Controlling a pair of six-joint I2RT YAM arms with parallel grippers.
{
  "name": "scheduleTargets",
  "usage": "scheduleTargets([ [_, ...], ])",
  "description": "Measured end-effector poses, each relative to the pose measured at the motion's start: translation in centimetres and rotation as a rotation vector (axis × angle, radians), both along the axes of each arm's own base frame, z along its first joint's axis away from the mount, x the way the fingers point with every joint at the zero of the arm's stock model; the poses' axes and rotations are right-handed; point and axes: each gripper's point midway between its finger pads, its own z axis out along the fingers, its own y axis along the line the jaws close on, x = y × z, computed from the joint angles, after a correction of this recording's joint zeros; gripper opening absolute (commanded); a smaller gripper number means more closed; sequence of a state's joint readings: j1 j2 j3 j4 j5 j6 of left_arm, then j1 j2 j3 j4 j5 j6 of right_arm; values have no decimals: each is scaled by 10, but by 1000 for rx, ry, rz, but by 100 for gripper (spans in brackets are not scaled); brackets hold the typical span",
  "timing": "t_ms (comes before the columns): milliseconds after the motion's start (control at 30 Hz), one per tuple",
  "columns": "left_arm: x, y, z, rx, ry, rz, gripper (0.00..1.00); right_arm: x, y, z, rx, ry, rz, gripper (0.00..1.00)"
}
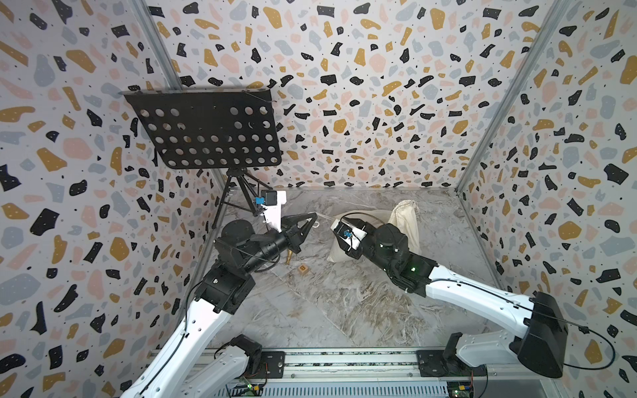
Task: Close the soil bag
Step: Frap the soil bag at the center of the board.
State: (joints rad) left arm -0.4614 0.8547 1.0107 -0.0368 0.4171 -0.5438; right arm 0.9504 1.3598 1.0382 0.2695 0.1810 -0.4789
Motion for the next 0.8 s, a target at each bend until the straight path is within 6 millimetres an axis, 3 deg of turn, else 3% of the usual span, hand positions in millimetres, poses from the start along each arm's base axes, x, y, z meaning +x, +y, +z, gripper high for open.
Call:
scheduleTargets([
  [133,0,1,0,1,1,3,0,15,10,-18,-45,0,-33,34],
  [233,0,1,-1,5,7,6,0,24,11,-18,-59,-21,-74,15],
  [333,-1,3,-1,10,8,13,0,33,5,-14,-57,-49,-128,6],
  [500,-5,11,-1,56,37,50,0,46,-9,-4,17,-80,-202,5],
  [667,-8,16,-20,144,102,72,0,54,-26,-10,89,-88,-205,8],
  [800,-4,12,-18,187,120,65,0,59,-36,-13,123,-99,-175,13],
])
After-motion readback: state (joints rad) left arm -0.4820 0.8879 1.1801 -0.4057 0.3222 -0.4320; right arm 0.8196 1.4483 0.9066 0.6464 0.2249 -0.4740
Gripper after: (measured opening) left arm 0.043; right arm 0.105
